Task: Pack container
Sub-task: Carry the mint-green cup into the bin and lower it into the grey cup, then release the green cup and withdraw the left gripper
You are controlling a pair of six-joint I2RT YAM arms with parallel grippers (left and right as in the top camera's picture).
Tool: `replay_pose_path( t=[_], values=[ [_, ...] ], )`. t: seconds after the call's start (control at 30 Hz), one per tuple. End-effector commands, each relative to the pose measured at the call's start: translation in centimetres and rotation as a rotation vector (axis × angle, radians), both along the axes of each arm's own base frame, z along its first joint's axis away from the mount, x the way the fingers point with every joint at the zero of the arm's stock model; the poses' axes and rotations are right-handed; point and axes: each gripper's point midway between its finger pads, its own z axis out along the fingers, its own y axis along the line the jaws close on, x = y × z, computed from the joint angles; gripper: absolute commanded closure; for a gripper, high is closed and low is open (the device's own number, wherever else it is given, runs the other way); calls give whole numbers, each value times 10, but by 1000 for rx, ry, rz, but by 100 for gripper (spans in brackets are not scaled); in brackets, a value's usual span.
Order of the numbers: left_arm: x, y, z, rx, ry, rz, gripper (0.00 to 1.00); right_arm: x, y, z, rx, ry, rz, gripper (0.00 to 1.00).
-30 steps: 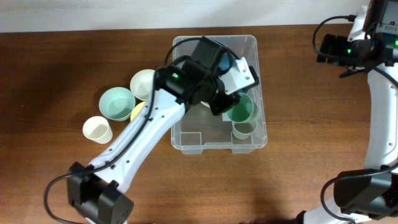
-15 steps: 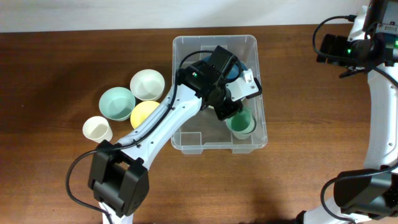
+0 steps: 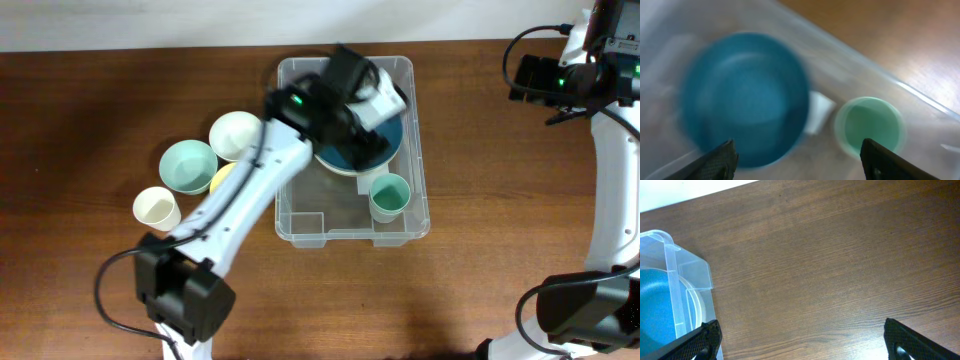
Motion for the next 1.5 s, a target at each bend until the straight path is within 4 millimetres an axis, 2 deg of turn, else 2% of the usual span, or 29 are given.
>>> replay_pose_path(
  t=[0.0,0.17,0.23,0.27,0.3,0.33,0.37,0.4,0.6,0.7,0.8,0.93,1.2,1.47],
  values=[
    [45,73,32,11,-23,386,15,0,-2,3,-3,-9,-12,1],
    [53,168,46,-2,72,701,13,0,-2,3,-3,-9,-12,1],
    [52,208,43,0,118,816,13,0,-2,3,-3,-9,-12,1],
    [50,230,39,1,151,886,8,0,-2,3,-3,-9,-12,1],
    [47,245,37,1,175,936,8,0,-2,3,-3,-9,-12,1],
    [42,270,34,3,213,1017,7,0,-2,3,-3,-9,-12,1],
    [41,279,32,2,226,1047,7,0,-2,3,-3,-9,-12,1],
    [34,305,29,-3,265,1138,5,0,-2,3,-3,-9,-12,1],
    [3,388,19,-36,387,1490,2,0,-2,3,-3,-9,-12,1],
    [-22,418,11,-52,476,1670,1,0,-2,3,-3,-9,-12,1],
    [-42,433,-2,-29,559,1744,1,0,-2,3,-3,-9,-12,1],
    [-57,438,-21,-12,639,1815,1,0,-2,3,-3,-9,-12,1],
    [-80,432,-76,40,796,1934,1,0,-2,3,-3,-9,-12,1],
    [-104,423,-131,105,896,1954,1,0,-2,3,-3,-9,-12,1]
  ],
)
